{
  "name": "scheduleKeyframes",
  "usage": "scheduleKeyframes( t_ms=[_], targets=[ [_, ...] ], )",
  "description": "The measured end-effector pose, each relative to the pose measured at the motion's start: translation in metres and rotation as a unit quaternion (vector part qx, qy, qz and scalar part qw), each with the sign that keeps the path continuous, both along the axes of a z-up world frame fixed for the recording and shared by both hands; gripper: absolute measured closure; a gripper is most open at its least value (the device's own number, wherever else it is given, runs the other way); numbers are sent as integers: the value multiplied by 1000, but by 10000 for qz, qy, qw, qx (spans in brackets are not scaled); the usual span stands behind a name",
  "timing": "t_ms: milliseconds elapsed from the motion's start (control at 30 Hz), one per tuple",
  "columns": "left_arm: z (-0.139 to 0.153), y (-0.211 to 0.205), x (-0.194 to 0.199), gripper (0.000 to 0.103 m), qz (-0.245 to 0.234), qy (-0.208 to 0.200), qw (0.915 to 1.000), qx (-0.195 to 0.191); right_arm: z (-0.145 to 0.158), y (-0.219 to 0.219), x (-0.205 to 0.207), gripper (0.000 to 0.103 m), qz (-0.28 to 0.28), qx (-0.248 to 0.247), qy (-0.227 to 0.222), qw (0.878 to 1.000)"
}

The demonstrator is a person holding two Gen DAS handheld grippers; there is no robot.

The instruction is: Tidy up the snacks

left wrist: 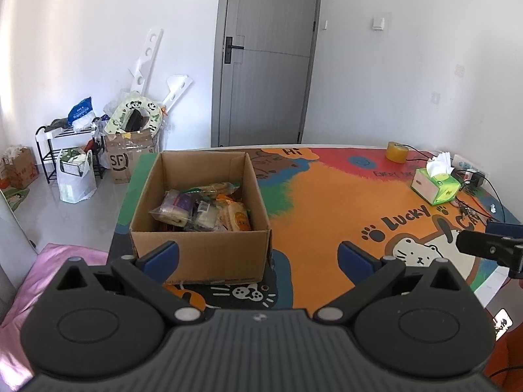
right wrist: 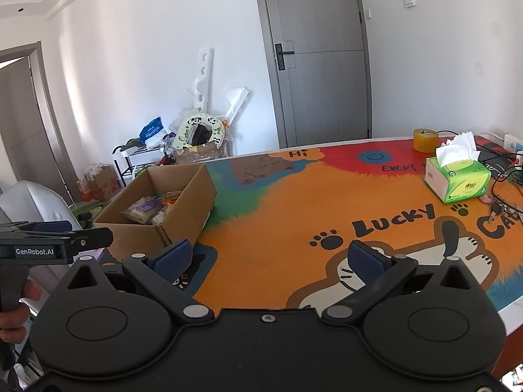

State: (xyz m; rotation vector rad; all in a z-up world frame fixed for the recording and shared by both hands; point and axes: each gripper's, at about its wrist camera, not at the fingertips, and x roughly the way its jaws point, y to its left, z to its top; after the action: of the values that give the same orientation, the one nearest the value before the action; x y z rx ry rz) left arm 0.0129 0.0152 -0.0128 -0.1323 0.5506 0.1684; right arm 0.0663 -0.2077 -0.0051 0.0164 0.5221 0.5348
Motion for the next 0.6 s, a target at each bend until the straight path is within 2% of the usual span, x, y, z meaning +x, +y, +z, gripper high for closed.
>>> scheduleKeyframes(
  t_ms=[600],
  targets=[
    [-3, 2, 1, 1, 18, 38, 10000, -33, -2, 4, -1, 0, -1, -31, 21, 10000]
  ],
)
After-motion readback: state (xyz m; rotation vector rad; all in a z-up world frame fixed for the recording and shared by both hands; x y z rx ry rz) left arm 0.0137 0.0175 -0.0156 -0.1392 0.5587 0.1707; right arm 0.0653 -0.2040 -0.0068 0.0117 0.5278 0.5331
